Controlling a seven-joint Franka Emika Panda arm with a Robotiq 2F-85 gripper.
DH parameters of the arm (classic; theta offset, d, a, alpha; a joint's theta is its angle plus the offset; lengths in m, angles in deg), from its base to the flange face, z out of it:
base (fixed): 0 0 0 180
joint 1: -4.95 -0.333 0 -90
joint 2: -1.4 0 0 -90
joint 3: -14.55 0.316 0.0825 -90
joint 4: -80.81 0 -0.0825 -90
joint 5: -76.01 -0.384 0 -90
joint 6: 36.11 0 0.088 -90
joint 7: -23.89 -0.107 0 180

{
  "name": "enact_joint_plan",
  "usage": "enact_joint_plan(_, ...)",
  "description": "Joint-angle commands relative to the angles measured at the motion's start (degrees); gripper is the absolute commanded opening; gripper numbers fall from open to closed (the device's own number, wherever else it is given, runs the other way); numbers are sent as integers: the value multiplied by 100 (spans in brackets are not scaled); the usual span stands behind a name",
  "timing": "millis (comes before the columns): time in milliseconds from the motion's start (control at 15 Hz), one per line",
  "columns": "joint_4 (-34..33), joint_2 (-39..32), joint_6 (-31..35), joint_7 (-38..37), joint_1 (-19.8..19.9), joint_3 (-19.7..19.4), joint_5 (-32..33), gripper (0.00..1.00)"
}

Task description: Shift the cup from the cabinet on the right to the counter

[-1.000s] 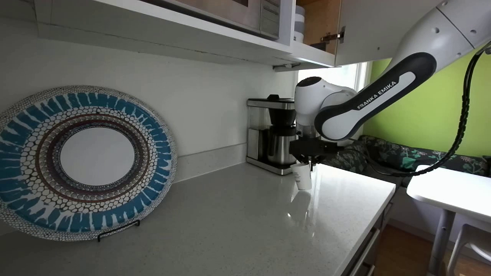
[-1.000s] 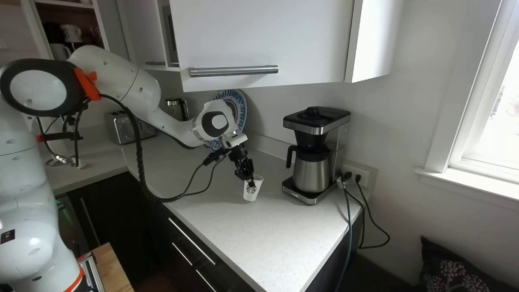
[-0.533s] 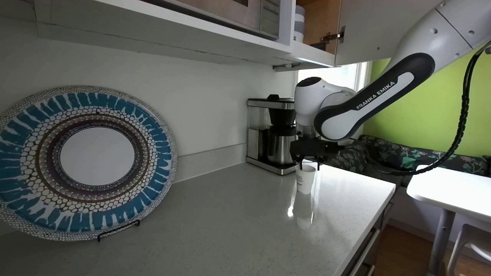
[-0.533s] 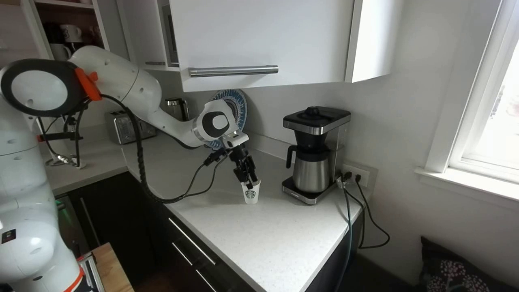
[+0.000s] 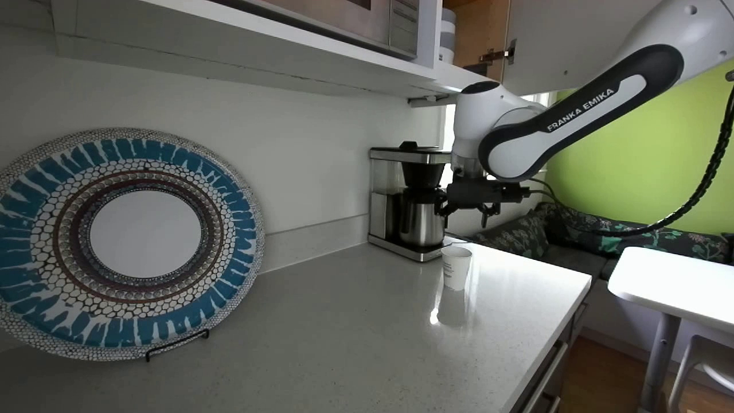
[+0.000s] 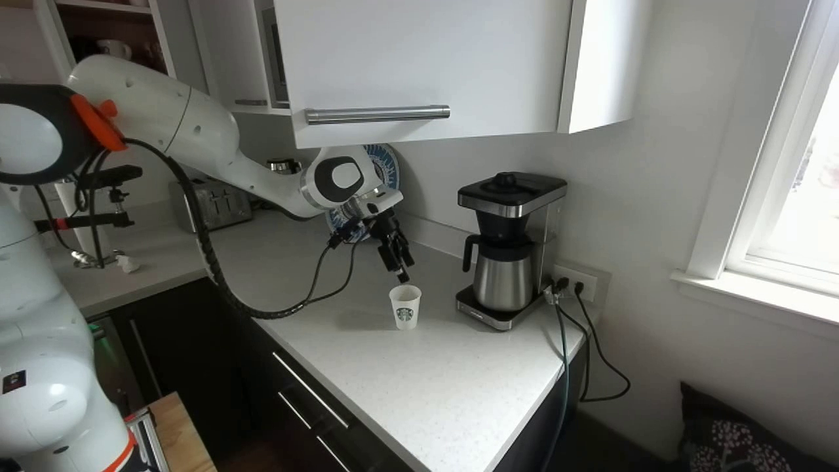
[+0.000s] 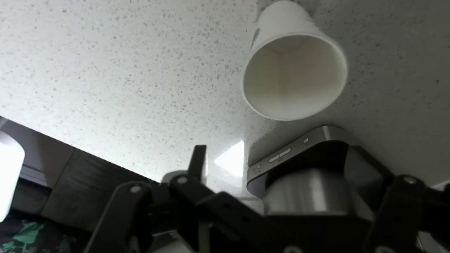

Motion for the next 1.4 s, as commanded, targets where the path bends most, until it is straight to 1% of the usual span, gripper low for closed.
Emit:
enact_joint_plan(0, 167, 528, -291, 1035, -24, -45, -585, 100)
enact_joint_plan(200, 145, 868, -751, 1825, -3, -35, -968, 100)
enact_joint_plan(333, 110, 1088, -1051, 2198, 22, -31, -1156, 100)
enact_joint_plan(600, 34, 1483, -1626, 2609, 69, 25, -1386, 100)
enact_joint_plan(867, -88, 1754, -2213, 2744, 98, 77, -1657, 100)
enact_joint_plan(1067, -165, 1923, -2499, 2743, 118, 92, -1822, 100)
enact_joint_plan(1267, -186, 2069, -2647, 2685, 144, 109, -1936, 100)
enact_joint_plan(1333, -191, 1933, -2448, 2643, 183, 150, -1766, 100)
